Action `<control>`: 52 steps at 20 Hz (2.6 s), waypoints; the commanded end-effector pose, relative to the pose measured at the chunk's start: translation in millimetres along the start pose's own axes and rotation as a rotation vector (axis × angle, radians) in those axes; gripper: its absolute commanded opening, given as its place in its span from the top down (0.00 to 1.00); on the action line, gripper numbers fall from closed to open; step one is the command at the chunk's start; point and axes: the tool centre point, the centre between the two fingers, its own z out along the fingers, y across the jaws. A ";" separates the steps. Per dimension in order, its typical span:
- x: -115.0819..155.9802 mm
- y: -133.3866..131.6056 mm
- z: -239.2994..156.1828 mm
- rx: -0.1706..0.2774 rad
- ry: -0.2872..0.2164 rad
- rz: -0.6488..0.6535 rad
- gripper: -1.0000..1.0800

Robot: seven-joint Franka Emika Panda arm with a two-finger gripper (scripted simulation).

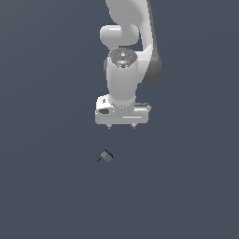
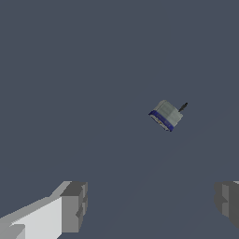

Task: Pick up the object and move it to a goal position.

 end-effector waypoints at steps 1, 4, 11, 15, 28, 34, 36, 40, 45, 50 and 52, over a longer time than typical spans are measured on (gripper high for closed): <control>0.0 0.0 0.0 0.000 0.000 0.000 0.04; 1.0 -0.4 -2.5 0.000 0.006 -0.003 0.04; 4.1 -2.3 -12.7 0.002 0.029 -0.018 0.04; 5.7 -0.8 -9.7 0.003 0.026 -0.002 0.04; 32.4 26.0 31.4 0.010 0.007 0.246 0.04; 49.7 49.1 68.4 0.007 -0.007 0.446 0.04; 54.1 56.2 80.1 0.005 -0.011 0.505 0.04; 60.5 67.9 99.8 0.000 -0.017 0.603 0.04; 65.0 77.8 116.8 -0.005 -0.021 0.685 0.04; 66.9 82.5 125.0 -0.008 -0.023 0.724 0.04; 67.0 82.9 125.7 -0.008 -0.023 0.727 0.04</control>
